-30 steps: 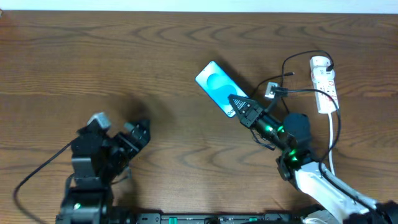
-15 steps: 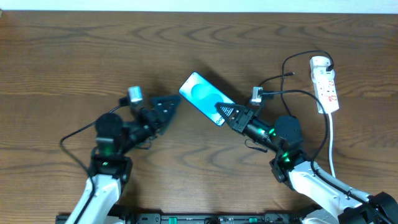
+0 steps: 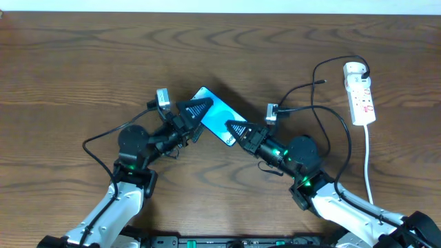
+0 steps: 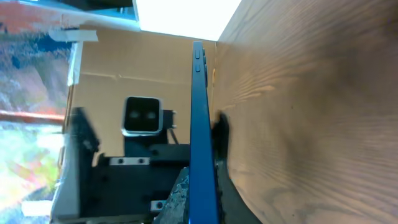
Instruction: Plug charger to phone and switch on socket
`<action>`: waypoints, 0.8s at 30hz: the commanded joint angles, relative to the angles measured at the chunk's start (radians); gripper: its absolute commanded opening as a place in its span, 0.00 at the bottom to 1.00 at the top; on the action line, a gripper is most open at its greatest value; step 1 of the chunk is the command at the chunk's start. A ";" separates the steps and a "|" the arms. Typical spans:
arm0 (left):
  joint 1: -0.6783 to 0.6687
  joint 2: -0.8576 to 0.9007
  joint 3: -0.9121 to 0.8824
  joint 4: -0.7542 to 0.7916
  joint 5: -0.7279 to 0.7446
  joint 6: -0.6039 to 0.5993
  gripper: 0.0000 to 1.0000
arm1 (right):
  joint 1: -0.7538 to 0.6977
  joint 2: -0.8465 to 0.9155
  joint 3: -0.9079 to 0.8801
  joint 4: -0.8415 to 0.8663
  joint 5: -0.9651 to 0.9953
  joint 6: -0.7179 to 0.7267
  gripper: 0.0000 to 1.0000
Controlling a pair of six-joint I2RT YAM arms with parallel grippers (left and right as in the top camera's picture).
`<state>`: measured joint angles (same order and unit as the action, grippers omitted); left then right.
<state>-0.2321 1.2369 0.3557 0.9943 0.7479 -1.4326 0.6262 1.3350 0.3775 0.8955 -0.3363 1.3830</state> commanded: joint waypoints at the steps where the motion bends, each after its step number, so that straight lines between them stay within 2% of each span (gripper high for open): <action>1: -0.003 -0.003 0.013 0.034 -0.012 -0.084 0.94 | 0.047 -0.008 0.019 0.012 0.146 0.056 0.01; 2: -0.003 -0.003 0.013 0.034 -0.012 -0.121 0.90 | 0.064 -0.008 0.019 0.005 0.185 0.056 0.01; 7: -0.020 -0.003 0.013 0.034 -0.012 -0.230 0.89 | 0.108 -0.007 0.019 -0.007 0.256 0.056 0.01; 9: -0.032 -0.003 0.013 0.034 -0.012 -0.231 0.88 | 0.115 -0.007 0.019 -0.008 0.267 0.056 0.01; 11: -0.047 -0.003 0.013 0.034 -0.012 -0.231 0.83 | 0.116 -0.007 0.019 -0.008 0.278 0.061 0.01; 15: -0.060 -0.003 0.013 0.033 -0.012 -0.230 0.78 | 0.116 -0.007 0.019 -0.008 0.252 0.140 0.01; 19: -0.060 -0.003 0.013 0.033 -0.012 -0.230 0.61 | 0.116 -0.007 0.019 -0.008 0.201 0.146 0.01; 24: -0.060 -0.003 0.013 0.033 -0.021 -0.229 0.51 | 0.116 -0.007 0.019 -0.008 0.146 0.192 0.01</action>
<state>-0.2836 1.2427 0.3538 0.9993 0.7197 -1.6524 0.7341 1.3277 0.3870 0.9005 -0.1192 1.5482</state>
